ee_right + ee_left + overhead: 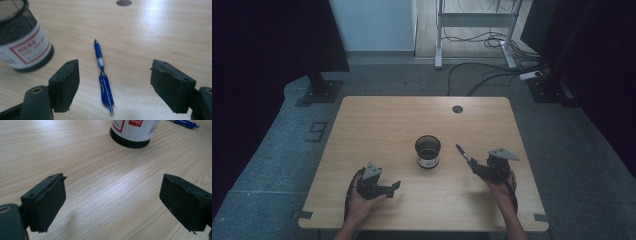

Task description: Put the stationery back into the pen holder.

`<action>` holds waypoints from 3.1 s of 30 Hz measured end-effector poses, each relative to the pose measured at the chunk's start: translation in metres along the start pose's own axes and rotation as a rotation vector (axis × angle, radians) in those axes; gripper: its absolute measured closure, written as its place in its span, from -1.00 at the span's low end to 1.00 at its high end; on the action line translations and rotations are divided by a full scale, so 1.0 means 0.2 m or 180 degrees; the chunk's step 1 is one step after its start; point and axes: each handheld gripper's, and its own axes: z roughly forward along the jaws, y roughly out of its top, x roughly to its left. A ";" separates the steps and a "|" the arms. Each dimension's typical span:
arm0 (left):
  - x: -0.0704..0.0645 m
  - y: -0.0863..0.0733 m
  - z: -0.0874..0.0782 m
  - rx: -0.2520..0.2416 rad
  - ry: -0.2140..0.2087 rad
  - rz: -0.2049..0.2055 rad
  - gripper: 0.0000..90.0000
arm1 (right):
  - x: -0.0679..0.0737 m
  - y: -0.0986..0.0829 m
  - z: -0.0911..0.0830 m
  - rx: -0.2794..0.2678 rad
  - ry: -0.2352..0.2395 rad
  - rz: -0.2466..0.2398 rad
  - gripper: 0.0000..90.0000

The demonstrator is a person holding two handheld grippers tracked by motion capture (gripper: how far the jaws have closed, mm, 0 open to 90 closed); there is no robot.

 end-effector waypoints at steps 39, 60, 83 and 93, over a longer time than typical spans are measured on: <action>0.01 0.01 -0.05 -0.0066 -0.0049 -0.0044 -0.84 | 0.11 0.13 0.57 0.0557 0.0001 -0.0324 -0.01; 0.00 0.00 -0.04 -0.0063 -0.0025 -0.0042 -0.82 | 0.08 0.11 0.59 0.0689 0.0048 -0.0243 0.74; 0.00 0.00 -0.04 -0.0065 0.0010 -0.0111 -0.77 | 0.06 0.26 0.19 -0.0371 0.0426 -0.0092 0.76; 0.00 0.00 -0.04 -0.0053 0.0027 -0.0120 -0.77 | 0.13 0.35 0.07 -0.0736 0.0540 -0.0117 0.75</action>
